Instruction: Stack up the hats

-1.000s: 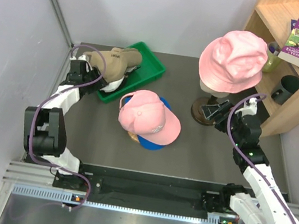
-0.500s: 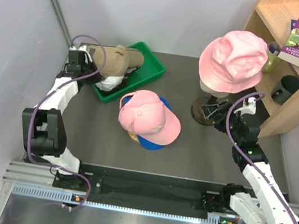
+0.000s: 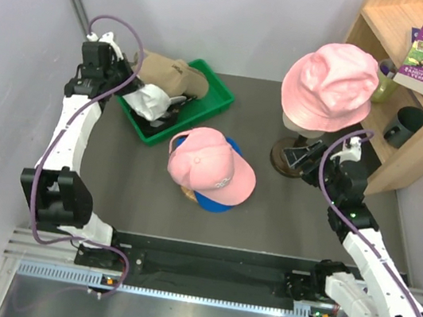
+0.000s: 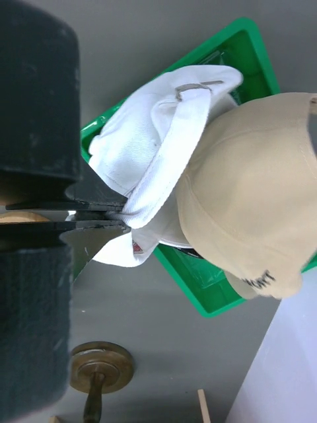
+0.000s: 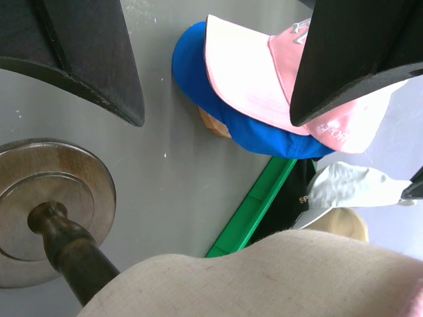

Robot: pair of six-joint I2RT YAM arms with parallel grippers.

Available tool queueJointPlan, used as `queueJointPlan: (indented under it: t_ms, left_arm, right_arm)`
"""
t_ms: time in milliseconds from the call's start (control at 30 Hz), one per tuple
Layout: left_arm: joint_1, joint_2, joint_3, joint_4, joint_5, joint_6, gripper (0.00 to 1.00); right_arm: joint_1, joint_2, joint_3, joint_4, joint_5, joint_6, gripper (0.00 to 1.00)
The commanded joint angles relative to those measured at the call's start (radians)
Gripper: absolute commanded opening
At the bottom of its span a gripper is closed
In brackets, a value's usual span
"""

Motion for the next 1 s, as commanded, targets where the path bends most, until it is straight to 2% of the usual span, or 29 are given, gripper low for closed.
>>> queueJointPlan:
  t_ms: [0, 300, 633, 800, 833, 967]
  left_arm:
    - [-0.004, -0.064, 0.114, -0.052, -0.013, 0.019, 0.0]
    - [-0.004, -0.165, 0.194, -0.139, -0.086, 0.033, 0.0]
    - [-0.006, -0.319, 0.2, -0.147, 0.005, -0.074, 0.0]
    - [-0.004, -0.317, 0.336, -0.205, 0.097, -0.167, 0.0]
    - [-0.004, -0.314, 0.356, -0.219, 0.13, -0.183, 0.0]
    - [-0.006, -0.31, 0.456, -0.202, 0.226, -0.293, 0.0]
  right_arm:
    - [0.014, -0.035, 0.032, 0.018, 0.006, 0.001, 0.9]
    - [0.016, -0.055, 0.049, -0.001, 0.004, -0.02, 0.9]
    - [0.078, -0.109, 0.109, -0.01, 0.013, -0.104, 0.89]
    - [0.305, -0.094, 0.201, 0.007, 0.125, -0.21, 0.88]
    - [0.389, -0.071, 0.217, 0.031, 0.134, -0.229, 0.88]
    - [0.58, 0.029, 0.329, 0.076, 0.214, -0.353, 0.88]
